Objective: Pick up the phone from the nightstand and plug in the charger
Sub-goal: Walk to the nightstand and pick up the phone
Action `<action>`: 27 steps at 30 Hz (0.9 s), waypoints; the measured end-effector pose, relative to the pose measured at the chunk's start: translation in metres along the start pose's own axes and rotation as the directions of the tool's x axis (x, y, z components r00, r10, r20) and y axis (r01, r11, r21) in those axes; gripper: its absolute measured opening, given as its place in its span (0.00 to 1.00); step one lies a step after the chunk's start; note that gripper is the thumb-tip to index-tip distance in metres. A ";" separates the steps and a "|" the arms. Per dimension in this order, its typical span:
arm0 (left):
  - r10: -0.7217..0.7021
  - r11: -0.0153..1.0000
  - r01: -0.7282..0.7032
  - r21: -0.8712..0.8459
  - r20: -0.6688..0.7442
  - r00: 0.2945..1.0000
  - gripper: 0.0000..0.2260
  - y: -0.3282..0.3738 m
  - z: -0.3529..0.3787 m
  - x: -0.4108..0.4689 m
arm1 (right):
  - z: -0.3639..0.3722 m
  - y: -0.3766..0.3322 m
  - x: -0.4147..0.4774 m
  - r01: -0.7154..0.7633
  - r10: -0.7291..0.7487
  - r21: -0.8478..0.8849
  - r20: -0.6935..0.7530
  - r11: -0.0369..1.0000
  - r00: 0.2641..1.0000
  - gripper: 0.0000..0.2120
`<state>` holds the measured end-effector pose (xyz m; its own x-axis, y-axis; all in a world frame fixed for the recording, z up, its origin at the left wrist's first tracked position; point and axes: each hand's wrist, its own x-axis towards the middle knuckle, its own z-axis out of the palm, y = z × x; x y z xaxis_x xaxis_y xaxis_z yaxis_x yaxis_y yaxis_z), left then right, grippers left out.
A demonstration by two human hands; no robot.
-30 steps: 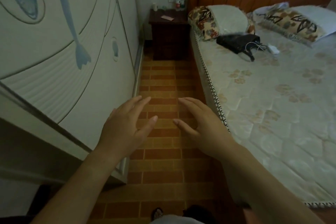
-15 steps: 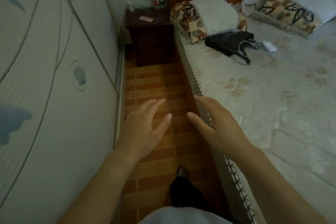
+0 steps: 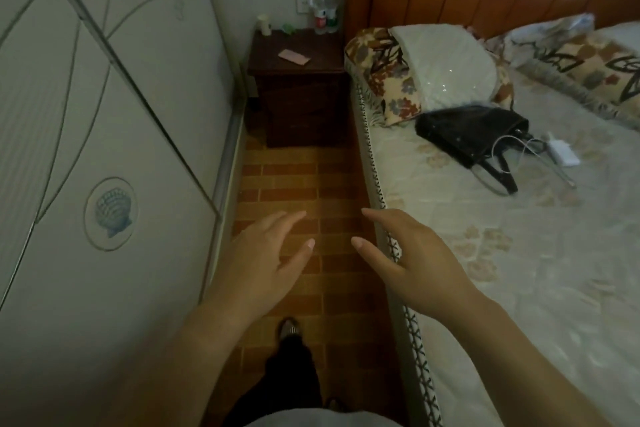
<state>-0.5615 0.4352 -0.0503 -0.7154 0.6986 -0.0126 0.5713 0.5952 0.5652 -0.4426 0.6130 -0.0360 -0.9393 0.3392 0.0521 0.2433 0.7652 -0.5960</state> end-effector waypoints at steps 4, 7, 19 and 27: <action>-0.014 1.000 0.014 0.019 -0.030 0.999 0.23 -0.029 -0.011 0.085 | 0.004 0.015 0.094 0.046 -0.045 -0.021 0.013 0.999 0.999 0.27; -0.015 1.000 0.017 0.023 -0.068 0.998 0.22 -0.050 -0.026 0.159 | 0.005 0.022 0.173 0.075 -0.075 -0.045 0.018 0.996 0.997 0.27; 0.041 0.995 -0.039 0.089 -0.018 0.999 0.23 -0.099 -0.080 0.425 | -0.029 0.068 0.421 0.083 -0.084 -0.024 -0.040 0.996 0.996 0.25; -0.003 0.994 0.012 0.111 -0.082 0.997 0.22 -0.126 -0.088 0.597 | -0.036 0.119 0.611 0.141 -0.142 0.023 0.017 0.990 0.990 0.24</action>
<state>-1.0961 0.7420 -0.0567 -0.7476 0.6620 0.0531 0.6036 0.6439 0.4701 -0.9791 0.9312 -0.0468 -0.9683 0.2179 0.1219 0.1028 0.7927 -0.6009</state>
